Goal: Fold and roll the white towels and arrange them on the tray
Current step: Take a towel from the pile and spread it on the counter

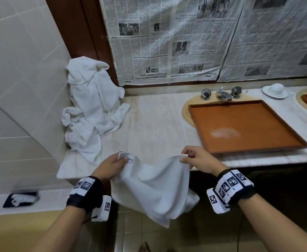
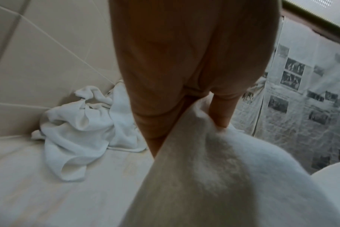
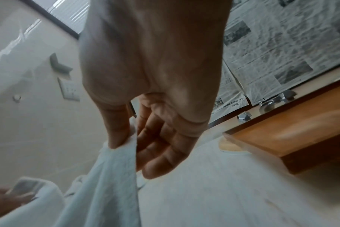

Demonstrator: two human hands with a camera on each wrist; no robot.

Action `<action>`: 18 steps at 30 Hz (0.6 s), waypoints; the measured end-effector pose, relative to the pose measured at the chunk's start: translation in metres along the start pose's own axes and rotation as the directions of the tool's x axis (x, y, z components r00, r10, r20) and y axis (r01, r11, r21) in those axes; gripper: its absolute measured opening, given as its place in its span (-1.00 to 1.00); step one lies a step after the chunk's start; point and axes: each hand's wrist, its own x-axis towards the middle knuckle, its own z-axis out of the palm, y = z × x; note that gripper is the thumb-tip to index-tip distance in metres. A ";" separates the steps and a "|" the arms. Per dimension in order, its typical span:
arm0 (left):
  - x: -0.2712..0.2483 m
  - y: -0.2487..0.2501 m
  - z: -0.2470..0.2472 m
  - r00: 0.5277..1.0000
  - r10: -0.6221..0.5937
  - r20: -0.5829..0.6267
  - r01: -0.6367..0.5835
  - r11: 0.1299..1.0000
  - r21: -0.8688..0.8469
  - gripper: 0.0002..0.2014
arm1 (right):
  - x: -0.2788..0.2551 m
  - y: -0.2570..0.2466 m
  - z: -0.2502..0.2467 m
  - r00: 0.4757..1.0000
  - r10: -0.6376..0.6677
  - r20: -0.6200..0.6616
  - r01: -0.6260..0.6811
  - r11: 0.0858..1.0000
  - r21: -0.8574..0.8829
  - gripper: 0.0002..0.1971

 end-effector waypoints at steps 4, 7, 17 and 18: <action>0.003 0.005 -0.012 0.998 0.038 -0.050 -0.040 0.999 -0.030 -0.57 | 0.001 -0.019 -0.011 0.998 -0.002 -0.059 -0.001 0.999 -0.045 -0.87; 0.008 0.013 -0.033 0.994 0.066 -0.087 -0.079 0.986 -0.147 -0.61 | 0.003 -0.031 -0.031 0.992 0.004 -0.129 -0.007 1.000 -0.023 -0.88; 0.062 0.085 -0.136 0.966 0.242 -0.090 -0.220 0.953 0.207 -0.75 | 0.041 -0.114 -0.096 0.957 -0.093 -0.274 0.077 0.995 -0.069 -0.85; 0.066 0.093 -0.142 0.961 0.258 -0.098 -0.233 0.949 0.213 -0.79 | 0.046 -0.120 -0.100 0.954 -0.102 -0.282 0.083 0.994 -0.077 -0.85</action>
